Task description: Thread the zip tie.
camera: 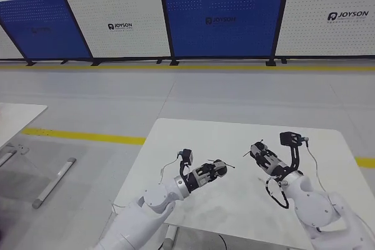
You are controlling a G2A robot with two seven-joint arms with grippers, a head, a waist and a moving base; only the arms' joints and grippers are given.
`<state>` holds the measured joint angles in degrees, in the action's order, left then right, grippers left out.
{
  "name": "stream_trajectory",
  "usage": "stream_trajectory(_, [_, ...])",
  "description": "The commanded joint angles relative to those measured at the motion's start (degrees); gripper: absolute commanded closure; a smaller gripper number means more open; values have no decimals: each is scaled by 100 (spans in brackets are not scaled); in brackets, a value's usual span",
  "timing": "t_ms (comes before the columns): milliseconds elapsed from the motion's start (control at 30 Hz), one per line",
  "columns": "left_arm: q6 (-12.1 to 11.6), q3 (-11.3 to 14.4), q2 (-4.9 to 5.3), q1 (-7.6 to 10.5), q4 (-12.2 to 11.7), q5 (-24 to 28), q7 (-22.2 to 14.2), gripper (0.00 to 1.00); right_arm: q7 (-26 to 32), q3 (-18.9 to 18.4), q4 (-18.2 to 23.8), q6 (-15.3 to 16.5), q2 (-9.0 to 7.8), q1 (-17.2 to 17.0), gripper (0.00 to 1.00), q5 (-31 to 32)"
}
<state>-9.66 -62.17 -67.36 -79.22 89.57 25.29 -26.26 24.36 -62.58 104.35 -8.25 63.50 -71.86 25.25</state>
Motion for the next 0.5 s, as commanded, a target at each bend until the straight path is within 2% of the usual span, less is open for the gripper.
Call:
stream_trajectory(0, [0, 0, 0, 0, 0, -2, 0, 100, 0, 0, 0, 0, 0, 0, 100, 0])
stream_trajectory(267, [0, 0, 0, 0, 0, -2, 0, 100, -99, 25, 9, -5, 12, -49, 100, 121])
stream_trajectory(467, [0, 0, 0, 0, 0, -2, 0, 100, -171, -88, 203, 12, 26, -190, 100, 70])
